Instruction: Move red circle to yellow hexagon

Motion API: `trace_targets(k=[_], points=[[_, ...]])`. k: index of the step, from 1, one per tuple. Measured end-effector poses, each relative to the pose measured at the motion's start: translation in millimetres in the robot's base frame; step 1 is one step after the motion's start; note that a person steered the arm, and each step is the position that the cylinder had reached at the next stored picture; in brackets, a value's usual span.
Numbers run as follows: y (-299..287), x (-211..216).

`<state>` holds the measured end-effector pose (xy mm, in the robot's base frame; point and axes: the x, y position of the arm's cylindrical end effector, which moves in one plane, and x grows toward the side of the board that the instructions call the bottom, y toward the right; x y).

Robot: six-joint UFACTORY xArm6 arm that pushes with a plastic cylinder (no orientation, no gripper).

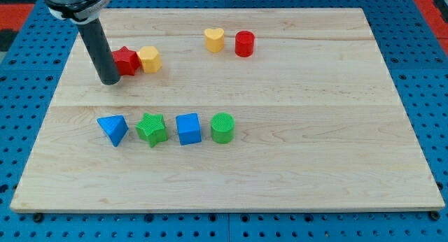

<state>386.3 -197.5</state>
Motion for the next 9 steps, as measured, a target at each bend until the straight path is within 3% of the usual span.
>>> trace_targets(k=[3, 4, 5, 6, 7, 8, 9], points=[[2.9, -12.1], [62.0, 7.8], [157.2, 8.3], [255.3, -12.5], [292.4, -65.5], [279.9, -110.3], [236.8, -107.8]])
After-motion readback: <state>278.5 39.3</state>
